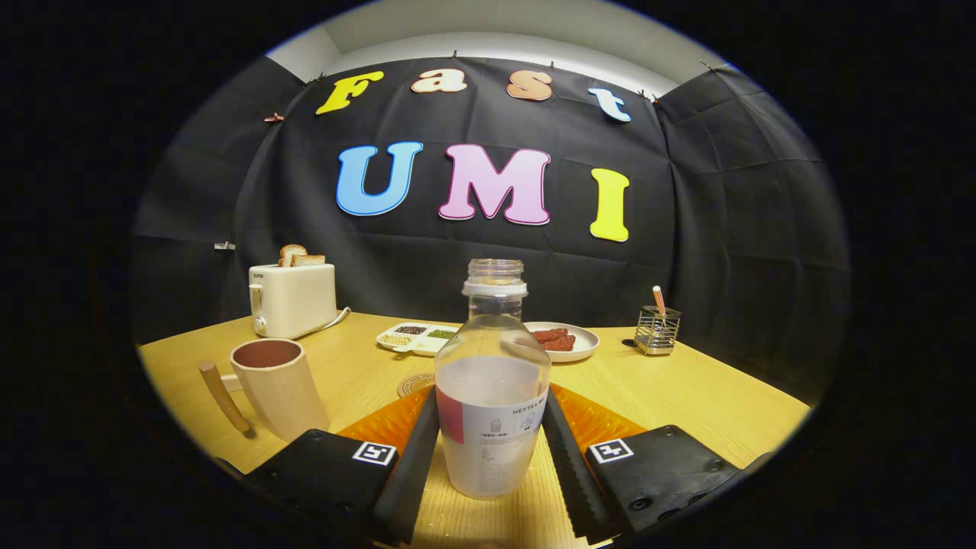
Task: Take the bottle from table, then pour the juice into the cup, finally place the bottle on the coaster
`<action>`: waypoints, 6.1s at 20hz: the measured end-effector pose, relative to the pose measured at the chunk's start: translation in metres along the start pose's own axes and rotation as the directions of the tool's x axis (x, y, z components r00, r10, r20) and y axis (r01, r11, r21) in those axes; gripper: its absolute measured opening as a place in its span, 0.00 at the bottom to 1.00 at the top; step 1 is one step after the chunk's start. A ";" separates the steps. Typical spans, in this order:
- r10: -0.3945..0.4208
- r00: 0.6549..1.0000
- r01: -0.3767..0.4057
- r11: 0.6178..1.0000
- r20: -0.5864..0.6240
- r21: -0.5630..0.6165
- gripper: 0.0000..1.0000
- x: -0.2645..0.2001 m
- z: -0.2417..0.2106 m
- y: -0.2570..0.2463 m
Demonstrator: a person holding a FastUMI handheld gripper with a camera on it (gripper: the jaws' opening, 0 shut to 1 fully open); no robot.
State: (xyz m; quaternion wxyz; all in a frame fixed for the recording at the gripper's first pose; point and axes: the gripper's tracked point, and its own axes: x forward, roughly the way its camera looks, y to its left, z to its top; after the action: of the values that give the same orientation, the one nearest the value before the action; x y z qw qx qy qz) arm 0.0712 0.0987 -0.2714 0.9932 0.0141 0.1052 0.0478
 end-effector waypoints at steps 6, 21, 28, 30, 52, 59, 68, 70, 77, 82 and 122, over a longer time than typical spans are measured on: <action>-0.037 0.997 0.049 0.981 0.065 -0.186 0.74 -0.007 0.085 0.002; 0.024 0.999 0.026 0.559 0.048 -0.829 0.72 -0.006 0.149 0.051; 0.051 0.998 -0.038 0.313 -0.023 -0.949 0.72 -0.001 0.112 0.065; 0.055 0.997 -0.061 0.281 -0.047 -0.958 0.72 0.001 0.103 0.069; 0.096 0.991 -0.083 -0.072 -0.089 -0.994 0.72 0.013 0.072 0.085; 0.105 0.989 -0.091 -0.121 -0.104 -0.989 0.72 0.011 0.067 0.086; 0.112 0.989 -0.078 -0.161 -0.097 -0.984 0.72 0.012 0.071 0.090; 0.124 0.988 -0.072 -0.179 -0.095 -0.981 0.72 0.012 0.072 0.094; 0.144 0.985 -0.055 -0.225 -0.090 -0.973 0.72 0.013 0.074 0.097; 0.149 0.985 -0.051 -0.250 -0.091 -0.967 0.72 0.016 0.075 0.098; 0.188 0.975 -0.040 -0.357 -0.114 -0.933 0.72 0.025 0.060 0.111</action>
State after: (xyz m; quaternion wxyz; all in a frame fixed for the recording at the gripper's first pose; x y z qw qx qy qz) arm 0.0980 0.2101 -0.2135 0.5728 -0.7912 -0.0262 0.2126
